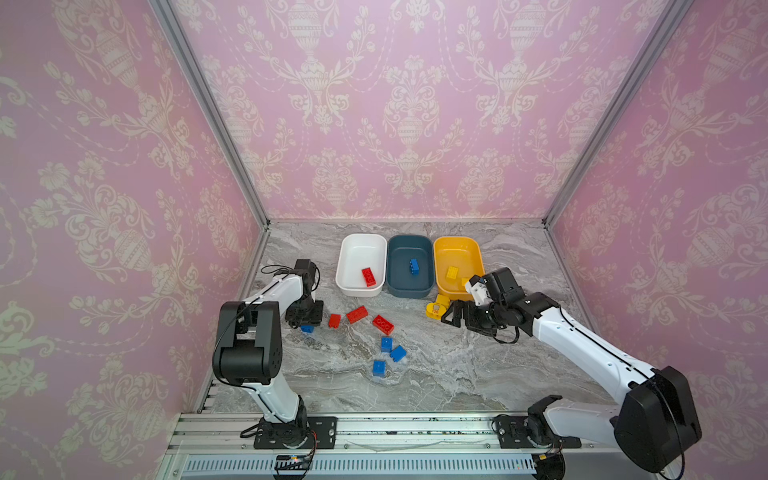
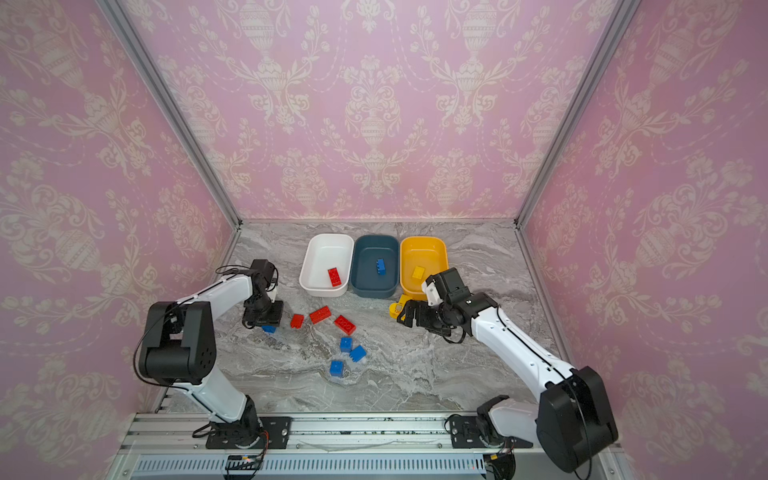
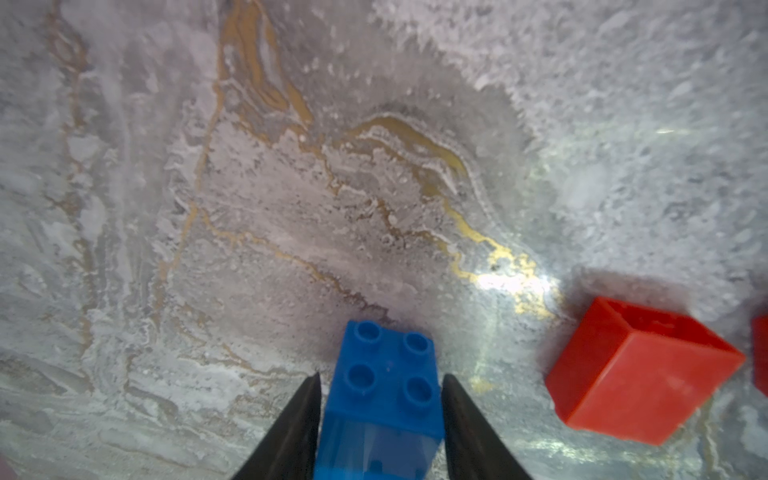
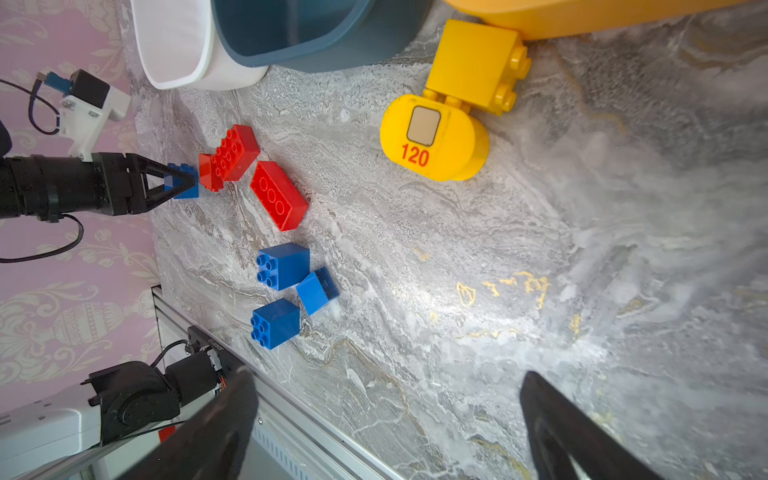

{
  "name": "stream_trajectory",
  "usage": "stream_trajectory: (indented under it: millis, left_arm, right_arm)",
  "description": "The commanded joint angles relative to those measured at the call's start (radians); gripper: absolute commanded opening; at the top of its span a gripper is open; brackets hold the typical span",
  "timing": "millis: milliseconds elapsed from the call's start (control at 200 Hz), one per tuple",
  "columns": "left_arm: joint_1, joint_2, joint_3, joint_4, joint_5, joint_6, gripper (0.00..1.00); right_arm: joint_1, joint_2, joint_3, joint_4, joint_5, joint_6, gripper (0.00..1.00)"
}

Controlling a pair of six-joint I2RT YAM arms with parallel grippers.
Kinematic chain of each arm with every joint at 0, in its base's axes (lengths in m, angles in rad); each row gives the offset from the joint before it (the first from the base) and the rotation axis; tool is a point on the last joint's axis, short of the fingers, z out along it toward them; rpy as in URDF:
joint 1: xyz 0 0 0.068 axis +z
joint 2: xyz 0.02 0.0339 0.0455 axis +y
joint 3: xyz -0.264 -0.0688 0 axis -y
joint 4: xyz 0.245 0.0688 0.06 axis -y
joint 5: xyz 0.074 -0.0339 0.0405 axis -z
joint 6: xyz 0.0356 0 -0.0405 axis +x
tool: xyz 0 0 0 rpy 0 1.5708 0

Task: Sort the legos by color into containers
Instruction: 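Lower the left gripper onto a blue brick while the right gripper withdraws, then grasp the blue brick with the left gripper and carry it over the teal tub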

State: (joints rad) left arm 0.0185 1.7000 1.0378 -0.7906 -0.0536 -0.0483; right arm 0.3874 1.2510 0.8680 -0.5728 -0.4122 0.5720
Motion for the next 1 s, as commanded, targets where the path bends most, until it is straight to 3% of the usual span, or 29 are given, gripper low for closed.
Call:
stream_trajectory:
  millis: [0,300,655,801,991]
  left_arm:
    - [0.012,0.001,0.003,-0.009,0.015,0.015,0.44]
    - [0.012,-0.016,0.001,-0.014,0.016,0.011,0.31]
    - [0.0,-0.137,0.054,-0.07,0.093,-0.026,0.28]
    - [-0.073,-0.174,0.133,-0.084,0.128,-0.076,0.28]
    - [-0.246,-0.135,0.26,-0.04,0.165,-0.167,0.27]
  right_arm:
    - [-0.013,-0.021,-0.019,-0.013,0.004,-0.027,1.0]
    - [-0.03,-0.017,-0.016,-0.018,0.0,-0.037,1.0]
    - [-0.042,-0.018,-0.021,-0.012,0.004,-0.038,1.0]
    - [-0.045,-0.006,-0.017,0.001,0.01,-0.04,1.0]
    - [-0.048,0.004,-0.003,0.008,0.023,-0.04,1.0]
